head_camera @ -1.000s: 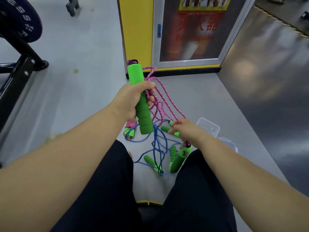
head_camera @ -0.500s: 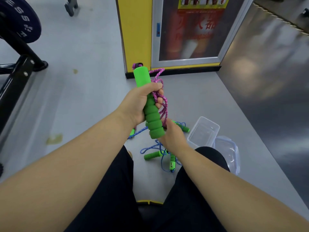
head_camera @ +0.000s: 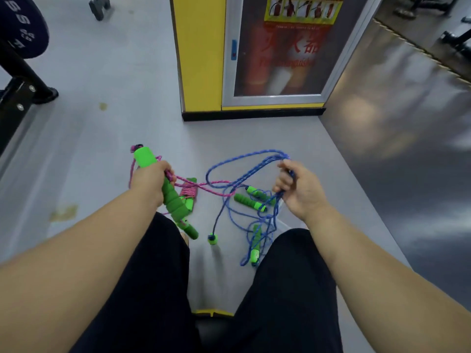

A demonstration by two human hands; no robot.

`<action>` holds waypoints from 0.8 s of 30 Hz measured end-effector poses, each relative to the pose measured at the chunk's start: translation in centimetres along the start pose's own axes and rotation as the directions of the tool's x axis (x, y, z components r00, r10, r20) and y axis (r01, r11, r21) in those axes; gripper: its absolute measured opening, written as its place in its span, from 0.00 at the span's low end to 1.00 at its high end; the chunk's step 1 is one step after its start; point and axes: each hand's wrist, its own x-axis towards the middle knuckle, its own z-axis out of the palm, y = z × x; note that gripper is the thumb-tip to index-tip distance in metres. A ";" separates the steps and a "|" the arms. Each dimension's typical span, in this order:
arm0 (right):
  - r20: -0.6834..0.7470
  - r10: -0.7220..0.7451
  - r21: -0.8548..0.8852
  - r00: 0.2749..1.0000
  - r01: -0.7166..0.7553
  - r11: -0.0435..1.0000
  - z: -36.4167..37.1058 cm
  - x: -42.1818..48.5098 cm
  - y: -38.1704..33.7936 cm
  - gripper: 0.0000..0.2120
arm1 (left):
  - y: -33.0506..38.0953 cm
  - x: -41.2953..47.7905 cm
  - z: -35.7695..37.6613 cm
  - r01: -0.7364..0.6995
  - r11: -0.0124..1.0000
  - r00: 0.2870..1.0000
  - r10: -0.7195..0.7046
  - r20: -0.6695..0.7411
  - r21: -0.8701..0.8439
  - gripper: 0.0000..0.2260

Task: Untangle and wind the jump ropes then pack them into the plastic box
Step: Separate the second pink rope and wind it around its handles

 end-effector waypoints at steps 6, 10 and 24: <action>-0.249 0.076 -0.093 0.966 -0.102 0.990 -3.9 1.9 0.6 0.13 | -0.4 -0.6 0.2 -0.005 1.000 0.996 0.006 0.090 -0.020 0.11; -0.369 0.107 -0.207 0.923 -0.194 0.959 -4.7 2.5 1.9 0.14 | 1.5 -2.5 1.7 -0.103 0.994 0.968 0.095 0.233 0.022 0.09; 0.069 0.157 -0.885 0.985 -0.012 0.466 0.3 0.7 4.8 0.25 | 2.9 -9.1 5.9 -0.083 0.995 0.843 0.039 0.537 0.057 0.11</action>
